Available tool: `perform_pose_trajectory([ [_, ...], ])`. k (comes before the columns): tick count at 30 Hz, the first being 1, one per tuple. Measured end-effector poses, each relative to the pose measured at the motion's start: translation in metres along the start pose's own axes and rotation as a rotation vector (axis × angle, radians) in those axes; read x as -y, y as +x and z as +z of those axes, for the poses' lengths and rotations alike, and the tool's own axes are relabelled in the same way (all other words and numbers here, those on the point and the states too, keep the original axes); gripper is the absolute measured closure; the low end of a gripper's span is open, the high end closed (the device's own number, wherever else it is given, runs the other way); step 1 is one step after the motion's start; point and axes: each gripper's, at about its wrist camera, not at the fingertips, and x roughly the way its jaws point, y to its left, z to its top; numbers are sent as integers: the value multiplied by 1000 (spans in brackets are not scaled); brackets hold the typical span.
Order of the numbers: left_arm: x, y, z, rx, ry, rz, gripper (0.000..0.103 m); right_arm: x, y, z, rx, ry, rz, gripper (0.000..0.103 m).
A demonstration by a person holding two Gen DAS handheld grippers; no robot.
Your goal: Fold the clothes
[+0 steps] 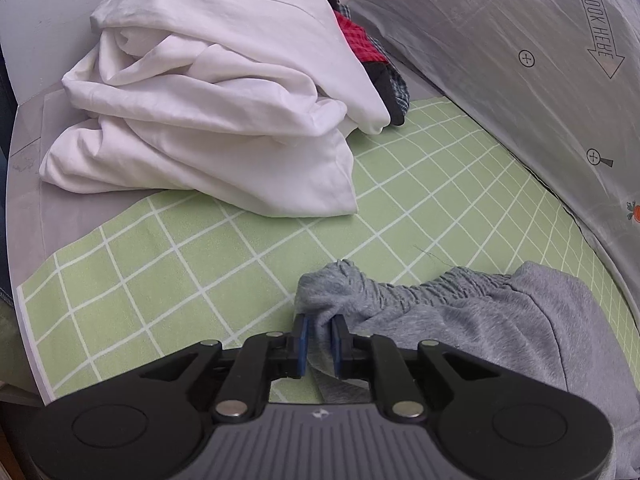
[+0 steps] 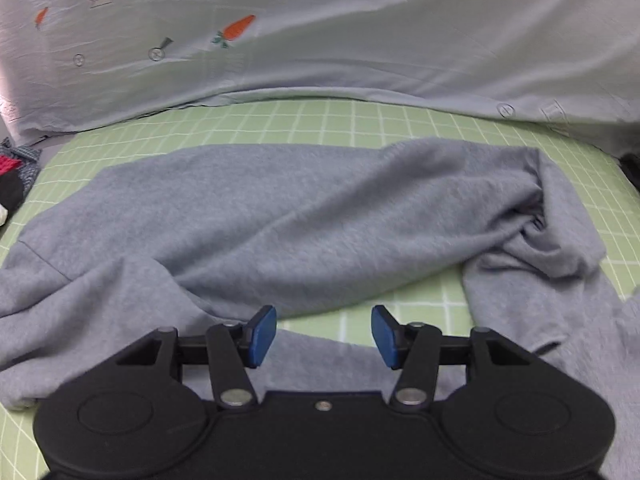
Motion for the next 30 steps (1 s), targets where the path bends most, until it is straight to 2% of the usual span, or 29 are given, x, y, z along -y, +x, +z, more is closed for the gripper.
perform_pose_trajectory([
  [6, 7, 11, -9, -41, 32, 2, 80, 81, -14, -30, -34, 179, -209, 48],
  [11, 11, 17, -13, -53, 47, 9, 76, 138, -33, -55, -40, 372, -348, 39],
  [14, 12, 17, -12, -53, 58, 10, 74, 168, -44, -68, -20, 493, -401, 33],
  [18, 14, 18, -11, -51, 65, 5, 66, 203, -56, -79, 9, 604, -482, 33],
  [22, 16, 19, -9, -47, 45, 12, 64, 238, -64, -96, 22, 733, -536, 33],
  [24, 17, 20, -8, -45, 35, 15, 64, 250, -65, -104, 17, 770, -530, 40],
  [25, 17, 21, -7, -44, 31, 16, 66, 254, -65, -107, 10, 782, -515, 52],
  [27, 18, 21, -7, -40, 29, 21, 69, 258, -66, -109, 13, 783, -484, 68],
  [28, 18, 22, -6, -36, 24, 23, 84, 260, -66, -108, 14, 783, -467, 81],
  [29, 18, 22, -6, -35, 15, 21, 93, 262, -66, -107, 12, 786, -448, 101],
  [30, 19, 23, -4, -35, 3, 19, 97, 265, -65, -105, 16, 785, -442, 101],
])
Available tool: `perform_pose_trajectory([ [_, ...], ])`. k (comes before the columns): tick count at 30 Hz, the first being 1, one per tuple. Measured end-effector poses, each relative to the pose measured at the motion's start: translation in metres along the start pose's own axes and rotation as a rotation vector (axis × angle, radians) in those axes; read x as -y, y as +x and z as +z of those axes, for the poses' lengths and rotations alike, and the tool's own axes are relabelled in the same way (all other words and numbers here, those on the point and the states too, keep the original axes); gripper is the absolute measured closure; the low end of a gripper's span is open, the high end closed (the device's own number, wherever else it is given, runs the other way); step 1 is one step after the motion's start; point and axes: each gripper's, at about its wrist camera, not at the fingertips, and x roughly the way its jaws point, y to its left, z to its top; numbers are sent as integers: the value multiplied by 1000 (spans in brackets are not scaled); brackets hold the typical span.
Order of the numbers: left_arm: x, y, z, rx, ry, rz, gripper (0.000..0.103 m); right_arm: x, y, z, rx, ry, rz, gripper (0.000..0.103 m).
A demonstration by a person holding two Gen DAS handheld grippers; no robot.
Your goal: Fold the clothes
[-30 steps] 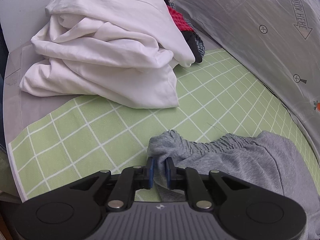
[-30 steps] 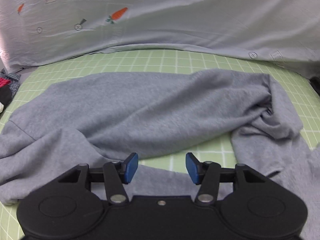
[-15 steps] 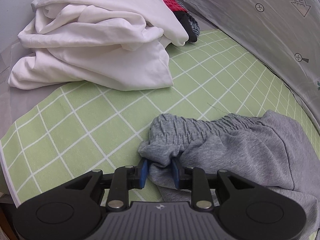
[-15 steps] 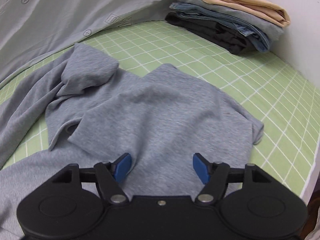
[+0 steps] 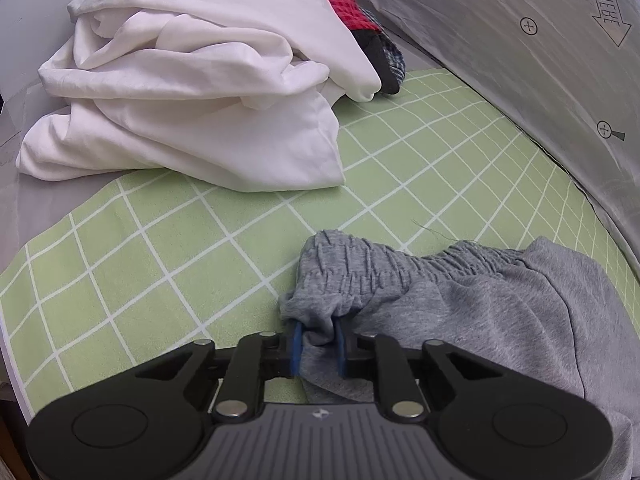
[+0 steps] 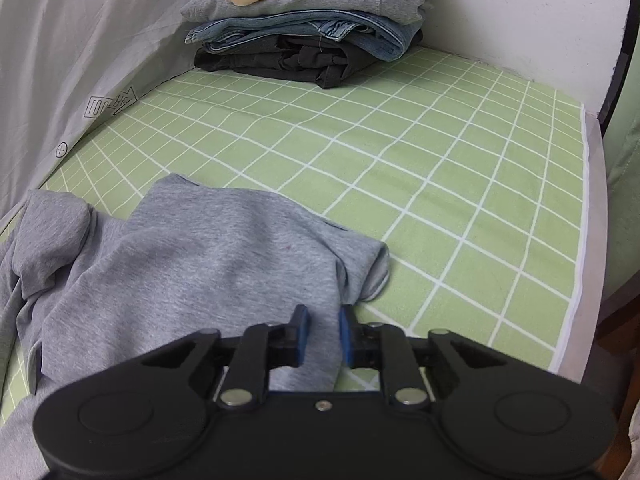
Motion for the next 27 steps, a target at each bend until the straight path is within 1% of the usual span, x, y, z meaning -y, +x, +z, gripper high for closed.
perform_pose_trajectory([
  [2, 3, -2, 5, 15, -19, 5, 100, -3, 2, 10, 20, -11, 4, 102],
  [5, 15, -16, 23, 83, -22, 18, 101, -12, -5, 42, 100, -27, 25, 102],
  [8, 27, -47, 52, 171, -40, -55, 101, -20, -25, 87, 231, -21, 62, 102],
  [11, 37, -80, 79, 255, -61, -146, 102, -20, -62, 134, 384, 24, 123, 102],
  [13, 41, -104, 88, 300, -66, -200, 102, -17, -87, 153, 472, 44, 143, 102],
  [14, 41, -115, 89, 322, -63, -218, 102, -14, -99, 160, 513, 47, 138, 102],
  [15, 40, -124, 89, 339, -58, -228, 102, -10, -108, 162, 543, 42, 125, 102],
  [16, 36, -131, 87, 352, -57, -233, 102, -4, -113, 163, 555, 37, 114, 102],
  [17, 32, -135, 84, 358, -57, -232, 101, 3, -116, 163, 558, 31, 104, 102],
  [19, 18, -131, 71, 336, -62, -192, 101, 18, -107, 155, 507, 24, 85, 102],
  [20, 11, -128, 64, 321, -65, -167, 101, 25, -97, 149, 465, 16, 73, 102],
  [22, -7, -114, 47, 266, -76, -117, 101, 38, -72, 130, 365, -11, 37, 102],
  [25, -35, -88, 16, 177, -83, -35, 101, 51, -30, 93, 212, -80, -49, 102],
  [27, -52, -78, -3, 132, -87, 5, 101, 60, -8, 69, 130, -124, -97, 102],
])
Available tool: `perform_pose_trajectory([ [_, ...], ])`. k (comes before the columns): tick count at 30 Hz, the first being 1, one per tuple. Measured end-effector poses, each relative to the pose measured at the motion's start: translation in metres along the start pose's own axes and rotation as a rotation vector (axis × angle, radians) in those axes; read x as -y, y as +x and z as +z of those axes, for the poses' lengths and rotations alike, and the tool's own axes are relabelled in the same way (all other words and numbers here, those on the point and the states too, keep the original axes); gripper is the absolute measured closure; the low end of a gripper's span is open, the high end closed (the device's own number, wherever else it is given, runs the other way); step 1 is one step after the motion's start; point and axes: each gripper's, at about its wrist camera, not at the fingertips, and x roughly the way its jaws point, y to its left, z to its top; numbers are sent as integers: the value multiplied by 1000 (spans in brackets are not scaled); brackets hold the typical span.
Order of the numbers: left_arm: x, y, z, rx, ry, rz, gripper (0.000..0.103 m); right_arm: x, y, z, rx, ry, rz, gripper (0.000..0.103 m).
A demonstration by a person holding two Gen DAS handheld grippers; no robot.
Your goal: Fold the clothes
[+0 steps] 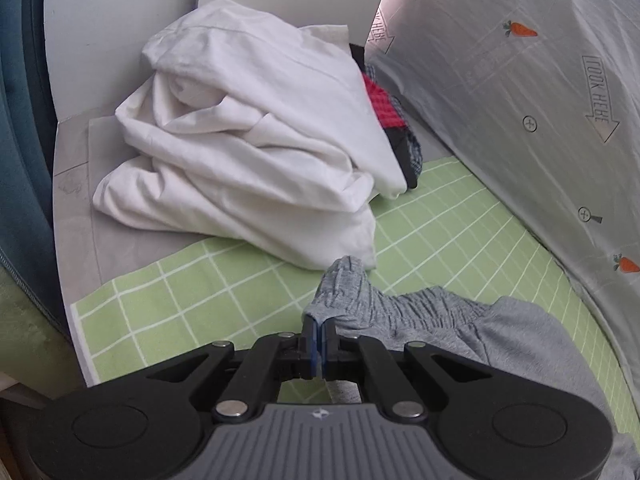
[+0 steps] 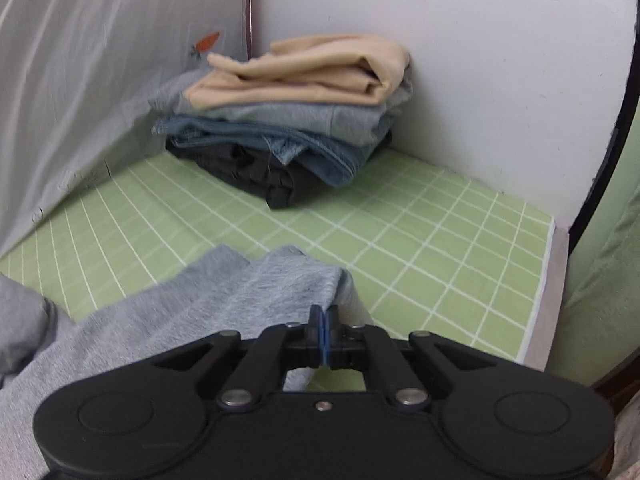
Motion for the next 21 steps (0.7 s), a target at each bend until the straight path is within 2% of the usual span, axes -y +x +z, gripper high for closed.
perform_pose_trajectory([
  [2, -13, 3, -12, -25, 4, 31, 101, 5, 9, -20, -55, -30, -21, 102],
  [4, -21, 1, -19, -29, 13, 49, 101, 10, 8, -29, -68, -52, -29, 102],
  [10, -26, -7, -18, -8, 44, 59, 101, 24, -10, -22, -18, -31, -3, 102],
  [15, -24, 3, -27, -53, 73, 89, 99, 17, -6, -27, -59, -102, -46, 101],
  [16, -23, 3, -30, -58, 94, 90, 95, 14, -5, -29, -66, -124, -60, 98],
  [18, -20, 2, -35, -53, 145, 95, 94, 9, -8, -33, -58, -146, -72, 82],
  [19, -17, 1, -38, -47, 176, 105, 94, 6, -11, -35, -51, -152, -73, 69],
  [20, -16, 1, -40, -46, 202, 112, 94, 3, -13, -37, -49, -163, -71, 62],
  [21, -15, 1, -42, -50, 223, 117, 93, -1, -15, -39, -52, -176, -67, 62],
])
